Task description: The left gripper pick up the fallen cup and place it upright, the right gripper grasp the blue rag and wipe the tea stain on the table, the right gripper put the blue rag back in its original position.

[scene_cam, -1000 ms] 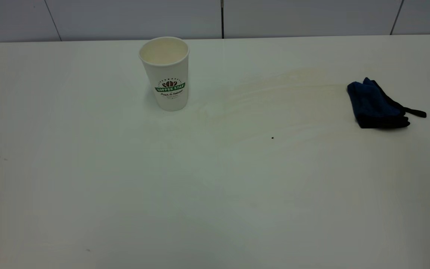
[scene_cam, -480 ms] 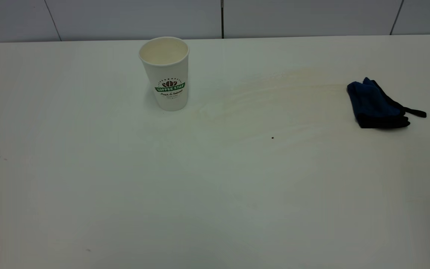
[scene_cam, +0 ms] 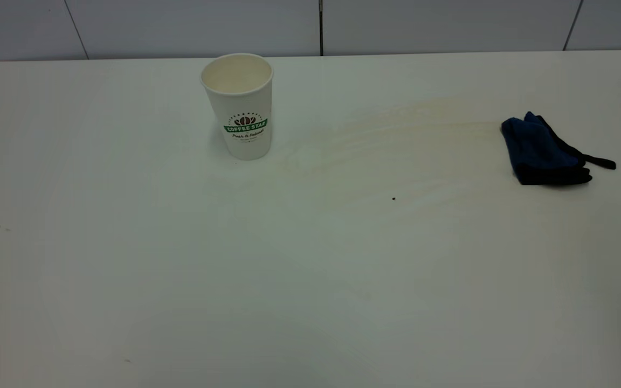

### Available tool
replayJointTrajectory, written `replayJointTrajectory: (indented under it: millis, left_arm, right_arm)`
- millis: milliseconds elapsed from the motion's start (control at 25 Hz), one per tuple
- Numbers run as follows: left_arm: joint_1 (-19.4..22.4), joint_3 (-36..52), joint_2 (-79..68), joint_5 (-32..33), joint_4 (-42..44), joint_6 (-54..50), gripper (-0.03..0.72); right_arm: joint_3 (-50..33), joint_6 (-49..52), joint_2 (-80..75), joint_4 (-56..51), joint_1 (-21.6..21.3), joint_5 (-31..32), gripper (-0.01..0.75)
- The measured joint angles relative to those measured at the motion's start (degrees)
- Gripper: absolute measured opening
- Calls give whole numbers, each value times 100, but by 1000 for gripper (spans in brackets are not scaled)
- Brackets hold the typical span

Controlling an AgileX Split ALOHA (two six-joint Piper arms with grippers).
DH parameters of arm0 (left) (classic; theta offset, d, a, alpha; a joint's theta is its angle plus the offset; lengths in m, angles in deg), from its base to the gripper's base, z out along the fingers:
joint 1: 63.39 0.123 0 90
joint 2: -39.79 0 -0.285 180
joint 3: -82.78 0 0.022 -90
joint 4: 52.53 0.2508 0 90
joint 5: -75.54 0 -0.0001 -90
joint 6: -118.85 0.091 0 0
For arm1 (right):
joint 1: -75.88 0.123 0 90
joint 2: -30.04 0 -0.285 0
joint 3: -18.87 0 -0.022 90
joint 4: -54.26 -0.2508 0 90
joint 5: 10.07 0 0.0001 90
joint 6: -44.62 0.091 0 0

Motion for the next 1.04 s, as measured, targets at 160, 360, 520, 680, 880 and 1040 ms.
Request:
replayJointTrajectory:
  millis: [160,360,520,680,880,1040]
  left_arm:
    - [0,0,0,0,0,0,579]
    - [0,0,0,0,0,0,579]
    - [0,0,0,0,0,0,579]
    - [0,0,0,0,0,0,579]
    - [0,0,0,0,0,0,579]
    - [0,0,0,0,0,-5,579]
  right_arm:
    - [0,0,0,-14,0,0,580]
    - [0,0,0,-39,0,0,580]
    - [0,0,0,-41,0,0,580]
    - [0,0,0,-41,0,0,580]
    - [0,0,0,-41,0,0,579]
    - [0,0,0,-41,0,0,563]
